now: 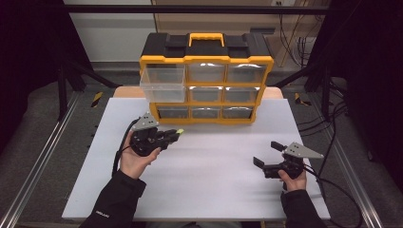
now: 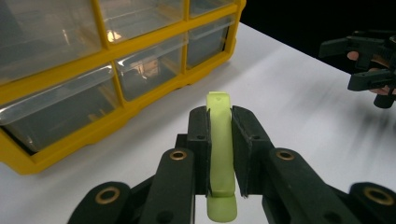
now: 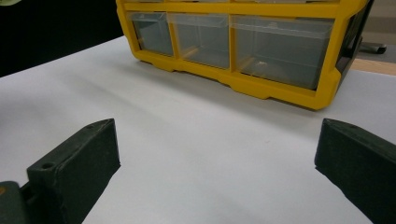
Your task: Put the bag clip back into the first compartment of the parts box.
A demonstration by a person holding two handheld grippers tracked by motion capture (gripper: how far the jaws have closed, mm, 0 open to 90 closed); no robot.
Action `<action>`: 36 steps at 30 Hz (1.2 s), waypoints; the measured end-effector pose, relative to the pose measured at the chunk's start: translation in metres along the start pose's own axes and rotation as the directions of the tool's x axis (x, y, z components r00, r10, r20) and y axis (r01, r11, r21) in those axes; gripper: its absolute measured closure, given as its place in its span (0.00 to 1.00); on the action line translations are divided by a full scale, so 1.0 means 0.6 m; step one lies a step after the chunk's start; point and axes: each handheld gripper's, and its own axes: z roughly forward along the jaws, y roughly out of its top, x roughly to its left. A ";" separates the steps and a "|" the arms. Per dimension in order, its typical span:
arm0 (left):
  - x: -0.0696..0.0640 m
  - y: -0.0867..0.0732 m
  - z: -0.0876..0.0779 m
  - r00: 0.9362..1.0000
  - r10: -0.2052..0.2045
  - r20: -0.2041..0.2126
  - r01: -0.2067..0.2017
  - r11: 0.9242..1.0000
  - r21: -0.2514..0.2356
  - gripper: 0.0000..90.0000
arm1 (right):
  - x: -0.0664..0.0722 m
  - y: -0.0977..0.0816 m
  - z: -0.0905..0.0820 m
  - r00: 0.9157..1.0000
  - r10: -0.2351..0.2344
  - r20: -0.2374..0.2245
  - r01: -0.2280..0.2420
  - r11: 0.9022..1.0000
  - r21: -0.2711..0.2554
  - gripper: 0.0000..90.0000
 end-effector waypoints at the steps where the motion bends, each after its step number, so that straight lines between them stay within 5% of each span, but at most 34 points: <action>1: 0.002 0.001 -0.003 1.000 -0.003 -0.004 0.003 1.000 -0.003 0.86 | 0.000 0.000 0.000 1.000 0.000 0.000 0.000 1.000 0.000 0.00; 36: 0.038 0.022 -0.079 0.998 -0.042 -0.045 0.037 0.995 -0.095 0.86 | 0.000 -0.001 0.002 1.000 0.002 0.006 -0.002 1.000 0.008 0.00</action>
